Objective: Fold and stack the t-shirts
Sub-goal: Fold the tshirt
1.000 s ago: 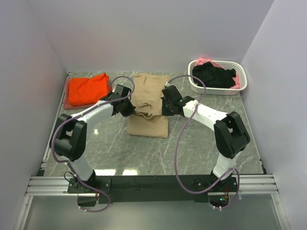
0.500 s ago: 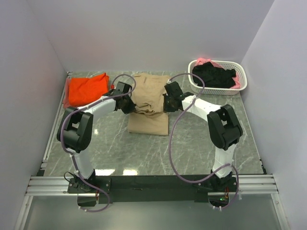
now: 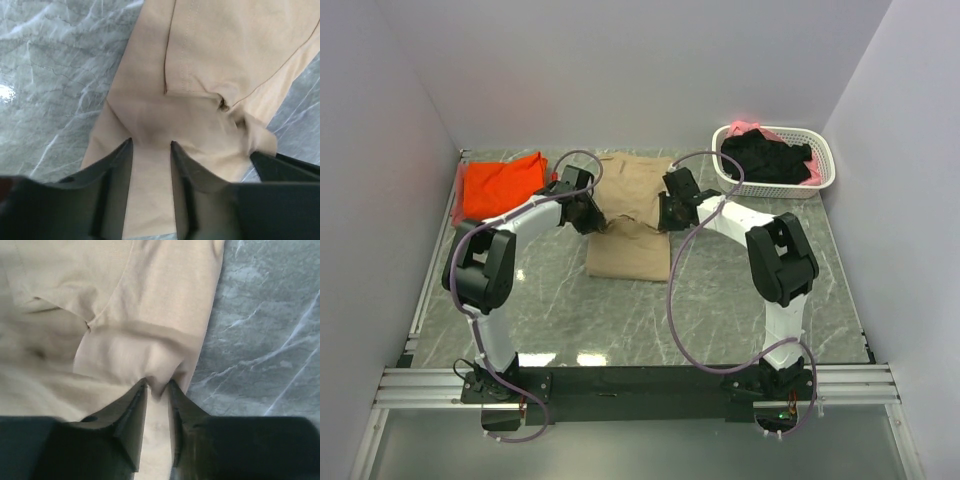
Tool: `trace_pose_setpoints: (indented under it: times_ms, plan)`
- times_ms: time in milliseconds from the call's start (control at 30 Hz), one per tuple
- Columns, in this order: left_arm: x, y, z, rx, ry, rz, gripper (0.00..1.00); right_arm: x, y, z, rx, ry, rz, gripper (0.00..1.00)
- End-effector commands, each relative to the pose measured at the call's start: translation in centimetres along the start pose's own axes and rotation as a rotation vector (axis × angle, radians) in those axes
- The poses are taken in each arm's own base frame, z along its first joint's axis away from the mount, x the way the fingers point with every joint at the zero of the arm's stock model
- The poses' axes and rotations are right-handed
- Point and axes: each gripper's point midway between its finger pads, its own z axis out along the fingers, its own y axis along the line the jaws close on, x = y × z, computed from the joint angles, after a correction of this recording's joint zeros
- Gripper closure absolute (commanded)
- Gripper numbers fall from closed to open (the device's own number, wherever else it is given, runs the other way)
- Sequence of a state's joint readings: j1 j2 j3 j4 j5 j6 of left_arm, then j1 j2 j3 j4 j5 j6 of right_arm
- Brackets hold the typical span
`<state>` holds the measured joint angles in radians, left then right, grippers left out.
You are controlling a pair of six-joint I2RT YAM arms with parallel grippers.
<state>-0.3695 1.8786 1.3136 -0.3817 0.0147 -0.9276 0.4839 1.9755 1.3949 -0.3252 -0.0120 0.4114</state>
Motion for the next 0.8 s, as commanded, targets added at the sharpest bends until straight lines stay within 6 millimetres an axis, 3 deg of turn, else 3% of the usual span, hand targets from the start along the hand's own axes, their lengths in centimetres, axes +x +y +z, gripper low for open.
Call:
trace_pose_setpoints:
  times_ms: [0,33,100,133,200,333,400,433,467,633,667,767]
  plan:
    - [-2.1,-2.2,-2.5,0.072,-0.064,0.025,0.57,-3.7,1.9,-2.0,-0.08,-0.088,0.021,0.57]
    - [-2.1,-2.1,-2.8,0.076,-0.068,0.027,0.43,-3.9,2.2,-2.3,-0.094,-0.093,0.023,0.54]
    - [-2.6,-2.8,-4.2,0.108,-0.096,0.037,0.27,-4.1,2.8,-3.2,-0.121,-0.099,0.028,0.43]
    - [-2.5,-2.7,-4.5,0.112,-0.099,0.046,0.01,-4.2,2.8,-3.5,-0.123,-0.101,0.033,0.37]
    - [-2.8,-2.9,-5.7,0.125,-0.118,0.052,0.01,-4.0,2.7,-4.2,-0.122,-0.106,0.046,0.3]
    - [-1.6,-1.7,-6.5,0.132,-0.104,0.066,0.01,-2.6,2.5,-5.5,-0.136,-0.092,0.084,0.29]
    - [-0.8,-1.4,-7.2,0.15,-0.096,0.073,0.01,-1.0,2.3,-6.3,-0.157,-0.073,0.097,0.29]
    - [0.5,-0.2,-6.8,0.139,-0.062,0.074,0.01,-0.4,2.4,-6.6,-0.169,-0.067,0.105,0.29]
    - [0.7,-0.1,-7.3,0.154,-0.069,0.07,0.01,1.4,1.9,-6.4,-0.168,-0.031,0.117,0.29]
    - [4.4,3.3,-7.3,0.137,0.002,0.044,0.01,5.1,2.1,-8.1,-0.219,0.004,0.147,0.28]
    - [4.8,3.7,-7.5,0.136,0.004,0.037,0.01,6.8,1.6,-7.9,-0.209,0.034,0.168,0.29]
    - [6.4,5.1,-7.3,0.137,0.031,0.019,0.02,8.5,1.3,-8.3,-0.222,0.046,0.205,0.29]
